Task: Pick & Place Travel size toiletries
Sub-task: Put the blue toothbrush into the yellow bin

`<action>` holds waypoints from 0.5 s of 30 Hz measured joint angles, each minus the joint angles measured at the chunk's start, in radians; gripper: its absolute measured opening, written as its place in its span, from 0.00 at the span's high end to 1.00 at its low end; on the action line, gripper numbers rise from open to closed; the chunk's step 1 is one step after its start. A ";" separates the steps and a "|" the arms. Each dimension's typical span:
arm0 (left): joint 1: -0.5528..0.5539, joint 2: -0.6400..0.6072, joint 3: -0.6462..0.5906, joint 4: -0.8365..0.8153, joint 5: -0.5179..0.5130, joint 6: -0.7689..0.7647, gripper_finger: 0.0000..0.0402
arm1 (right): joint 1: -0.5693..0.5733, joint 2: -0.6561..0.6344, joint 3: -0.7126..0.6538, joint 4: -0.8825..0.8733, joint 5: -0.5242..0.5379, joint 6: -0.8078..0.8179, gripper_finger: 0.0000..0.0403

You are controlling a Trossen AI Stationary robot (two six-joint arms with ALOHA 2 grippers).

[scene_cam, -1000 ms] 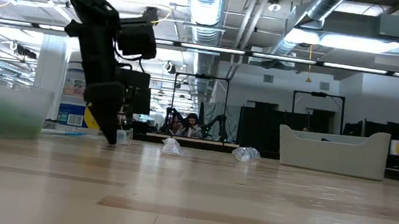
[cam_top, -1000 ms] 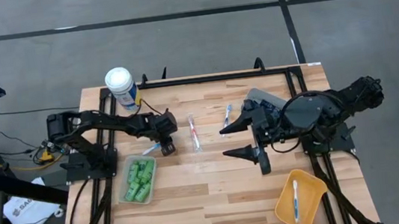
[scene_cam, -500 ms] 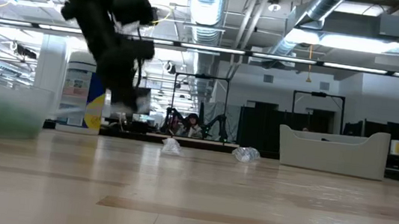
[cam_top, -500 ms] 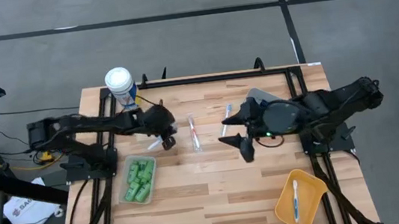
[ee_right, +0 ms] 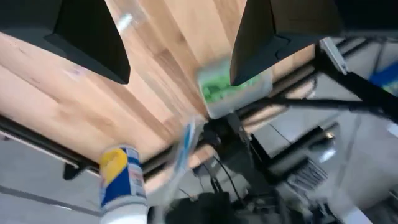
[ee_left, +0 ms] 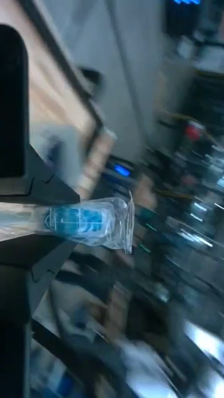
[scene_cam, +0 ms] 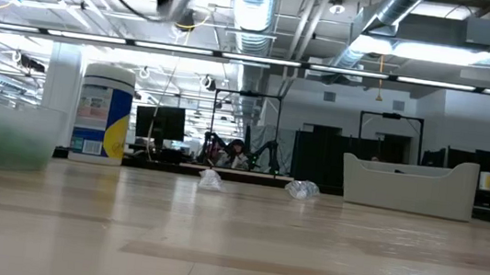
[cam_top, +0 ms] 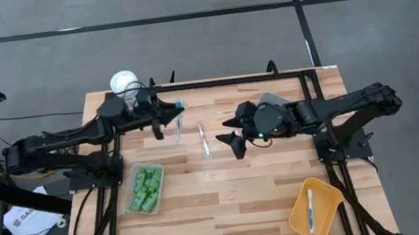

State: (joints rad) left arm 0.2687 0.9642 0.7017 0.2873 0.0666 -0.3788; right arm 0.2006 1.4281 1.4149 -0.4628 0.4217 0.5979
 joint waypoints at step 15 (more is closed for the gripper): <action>-0.062 0.141 0.008 0.523 0.040 -0.118 0.87 | -0.109 0.000 -0.064 0.277 -0.063 -0.085 0.33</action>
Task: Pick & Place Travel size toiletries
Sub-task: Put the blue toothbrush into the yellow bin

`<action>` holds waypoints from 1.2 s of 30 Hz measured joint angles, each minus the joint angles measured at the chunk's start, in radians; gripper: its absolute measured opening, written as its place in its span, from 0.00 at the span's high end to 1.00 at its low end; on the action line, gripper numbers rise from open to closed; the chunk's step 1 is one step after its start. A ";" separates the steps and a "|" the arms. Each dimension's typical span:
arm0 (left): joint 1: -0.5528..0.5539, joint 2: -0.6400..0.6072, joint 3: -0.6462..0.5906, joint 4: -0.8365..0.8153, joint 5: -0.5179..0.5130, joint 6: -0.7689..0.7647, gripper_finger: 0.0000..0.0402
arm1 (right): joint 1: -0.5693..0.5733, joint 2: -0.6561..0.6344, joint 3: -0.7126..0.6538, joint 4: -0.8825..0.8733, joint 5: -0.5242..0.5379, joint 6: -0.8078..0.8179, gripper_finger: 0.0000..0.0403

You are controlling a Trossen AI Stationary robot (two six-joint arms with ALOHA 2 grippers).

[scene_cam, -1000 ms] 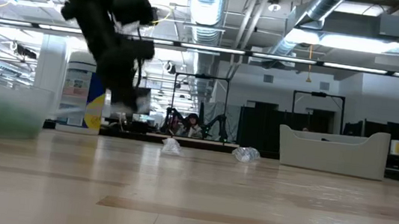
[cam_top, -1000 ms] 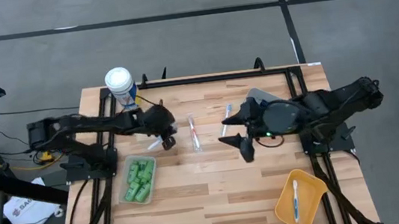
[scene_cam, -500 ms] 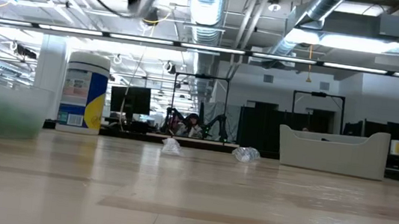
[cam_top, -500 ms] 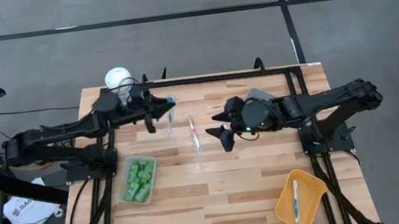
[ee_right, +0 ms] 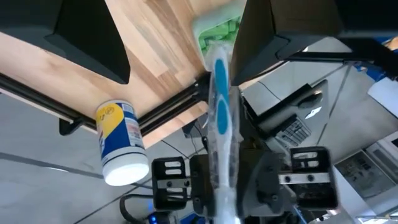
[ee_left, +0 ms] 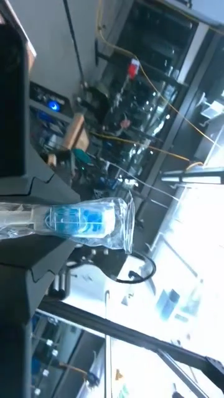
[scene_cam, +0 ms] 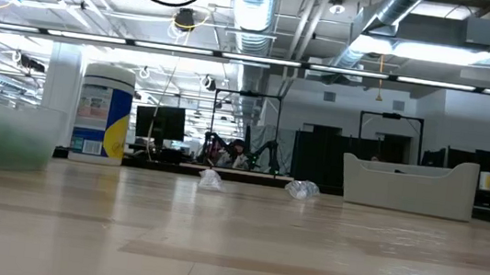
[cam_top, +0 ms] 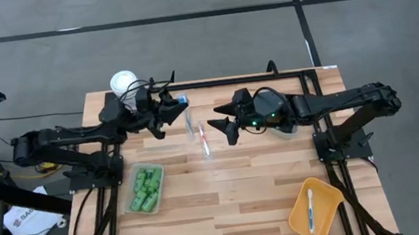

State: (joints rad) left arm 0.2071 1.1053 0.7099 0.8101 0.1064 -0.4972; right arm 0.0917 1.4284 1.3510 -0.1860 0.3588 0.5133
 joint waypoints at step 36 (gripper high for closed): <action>-0.055 0.304 0.310 0.030 0.118 0.028 0.87 | 0.000 0.000 0.000 0.011 -0.059 -0.073 0.91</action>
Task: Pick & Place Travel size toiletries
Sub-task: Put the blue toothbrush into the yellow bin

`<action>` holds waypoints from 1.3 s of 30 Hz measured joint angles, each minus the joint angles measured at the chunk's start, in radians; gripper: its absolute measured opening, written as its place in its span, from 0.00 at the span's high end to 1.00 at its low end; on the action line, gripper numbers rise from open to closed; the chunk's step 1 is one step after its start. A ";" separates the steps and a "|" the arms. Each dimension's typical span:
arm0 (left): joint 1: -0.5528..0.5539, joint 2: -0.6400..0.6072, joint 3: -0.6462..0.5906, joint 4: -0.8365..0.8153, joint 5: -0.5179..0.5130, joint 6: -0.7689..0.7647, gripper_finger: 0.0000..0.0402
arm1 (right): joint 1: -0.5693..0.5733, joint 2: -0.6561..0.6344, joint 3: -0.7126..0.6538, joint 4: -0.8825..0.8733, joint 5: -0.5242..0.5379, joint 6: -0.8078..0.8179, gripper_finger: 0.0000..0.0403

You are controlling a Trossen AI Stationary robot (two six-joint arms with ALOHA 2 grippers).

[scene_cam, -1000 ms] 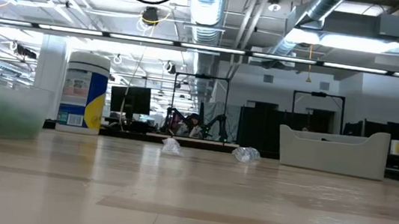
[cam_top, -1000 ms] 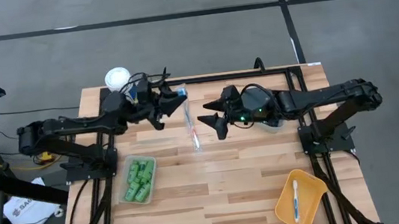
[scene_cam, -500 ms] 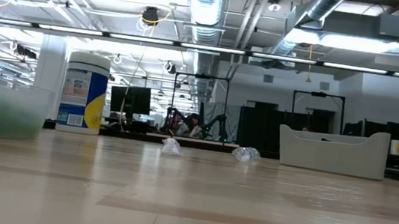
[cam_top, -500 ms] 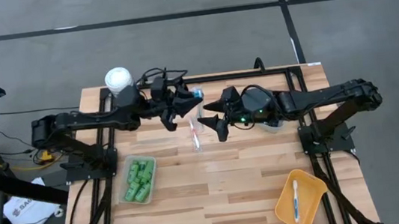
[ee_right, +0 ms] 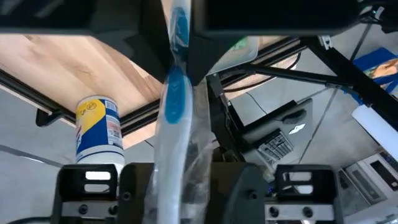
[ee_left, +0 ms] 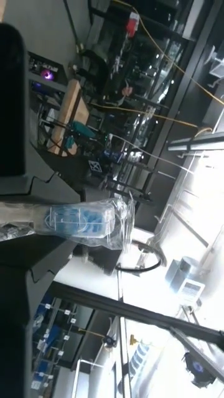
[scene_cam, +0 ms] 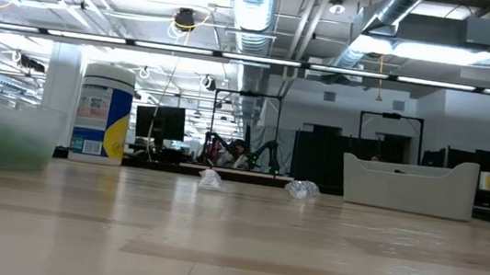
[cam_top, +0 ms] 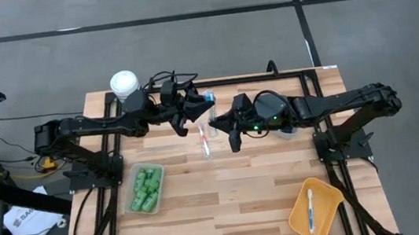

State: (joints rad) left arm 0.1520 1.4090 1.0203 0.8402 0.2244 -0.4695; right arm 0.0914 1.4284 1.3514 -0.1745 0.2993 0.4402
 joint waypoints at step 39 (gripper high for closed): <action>-0.001 -0.198 -0.002 -0.743 -0.015 0.157 0.39 | 0.527 -0.023 0.081 -1.385 0.200 1.468 0.98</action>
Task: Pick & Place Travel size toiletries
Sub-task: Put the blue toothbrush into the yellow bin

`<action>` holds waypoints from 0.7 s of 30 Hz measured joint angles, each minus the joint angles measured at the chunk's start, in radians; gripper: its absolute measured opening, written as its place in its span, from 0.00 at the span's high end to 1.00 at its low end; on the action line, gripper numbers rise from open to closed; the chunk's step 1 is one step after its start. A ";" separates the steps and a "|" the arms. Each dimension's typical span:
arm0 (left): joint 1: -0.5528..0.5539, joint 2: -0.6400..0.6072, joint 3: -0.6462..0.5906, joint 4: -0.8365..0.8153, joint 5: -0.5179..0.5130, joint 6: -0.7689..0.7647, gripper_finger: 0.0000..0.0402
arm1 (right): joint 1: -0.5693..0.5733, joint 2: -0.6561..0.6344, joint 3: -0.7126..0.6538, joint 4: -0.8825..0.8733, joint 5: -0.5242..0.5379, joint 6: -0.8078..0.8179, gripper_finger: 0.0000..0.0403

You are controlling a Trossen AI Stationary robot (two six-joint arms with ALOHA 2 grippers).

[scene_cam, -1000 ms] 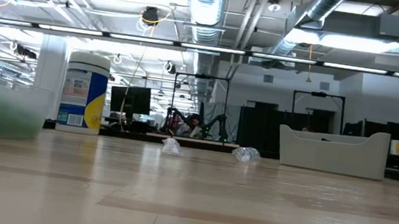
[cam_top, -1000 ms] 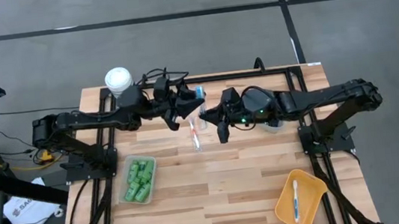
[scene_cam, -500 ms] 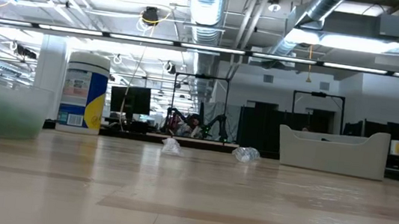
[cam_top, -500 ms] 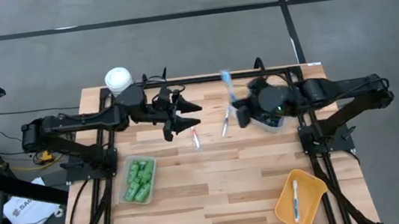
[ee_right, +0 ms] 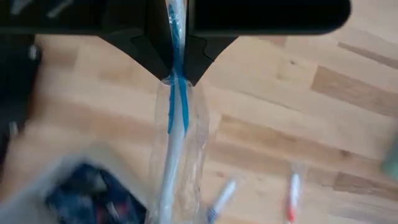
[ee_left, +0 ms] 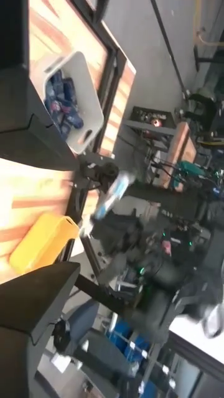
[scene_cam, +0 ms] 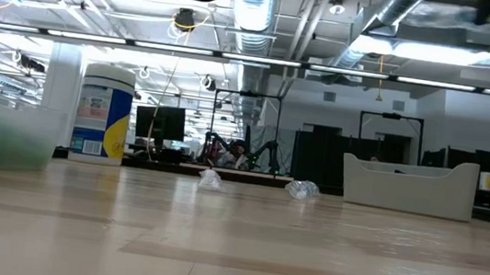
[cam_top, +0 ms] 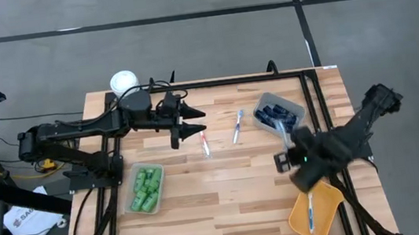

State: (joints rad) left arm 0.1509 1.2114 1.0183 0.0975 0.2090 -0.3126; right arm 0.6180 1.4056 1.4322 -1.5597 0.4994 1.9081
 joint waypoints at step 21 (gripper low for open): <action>0.000 0.001 0.000 -0.013 -0.037 -0.004 0.40 | 0.347 0.351 -0.001 0.194 -0.450 0.458 0.96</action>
State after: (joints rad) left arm 0.1509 1.2121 1.0183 0.0849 0.1722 -0.3164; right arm 0.9654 1.7566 1.4315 -1.3654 0.0495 2.3659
